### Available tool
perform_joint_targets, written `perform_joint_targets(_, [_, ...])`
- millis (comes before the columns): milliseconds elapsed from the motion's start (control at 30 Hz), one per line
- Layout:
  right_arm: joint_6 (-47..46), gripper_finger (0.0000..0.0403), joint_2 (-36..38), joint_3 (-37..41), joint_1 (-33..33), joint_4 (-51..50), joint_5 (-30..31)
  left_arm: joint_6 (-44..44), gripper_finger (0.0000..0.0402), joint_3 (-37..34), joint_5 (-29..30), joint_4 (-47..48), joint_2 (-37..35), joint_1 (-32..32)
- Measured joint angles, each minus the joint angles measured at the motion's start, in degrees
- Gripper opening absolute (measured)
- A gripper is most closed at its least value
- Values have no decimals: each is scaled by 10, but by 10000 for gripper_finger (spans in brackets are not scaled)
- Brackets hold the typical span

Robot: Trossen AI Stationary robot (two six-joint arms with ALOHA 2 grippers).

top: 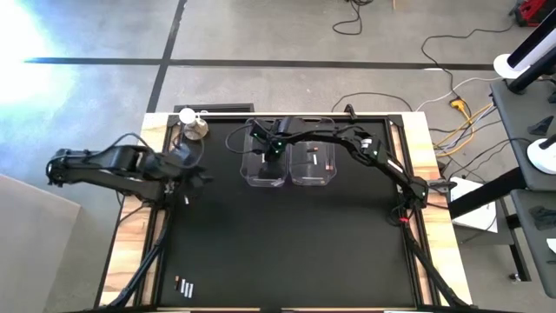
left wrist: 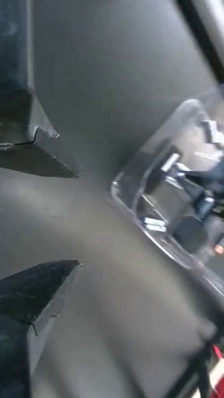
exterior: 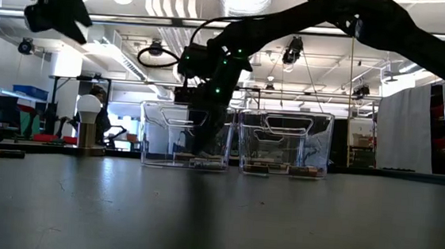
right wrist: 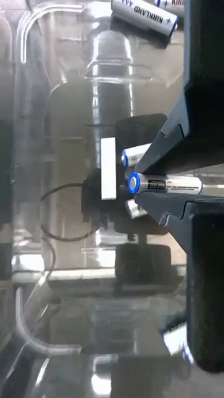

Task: Sort batteries
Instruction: Put the white battery into the left transparent bin, then put the brown battery into the right transparent bin

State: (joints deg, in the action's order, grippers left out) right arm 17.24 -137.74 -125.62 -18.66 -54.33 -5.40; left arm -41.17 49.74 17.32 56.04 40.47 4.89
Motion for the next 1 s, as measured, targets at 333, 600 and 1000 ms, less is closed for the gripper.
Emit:
perform_joint_targets(333, [10,64,-2,-2,-1,0,9,-127,205,-64,-16,-2,15,0])
perform_joint_targets(600, [14,162,25,-89,8,-98,11,-259,205,-129,-45,-5,47,-2])
perform_joint_targets(1000, [-16,197,285,-43,167,-119,25,-186,151,-115,-99,48,179,-95])
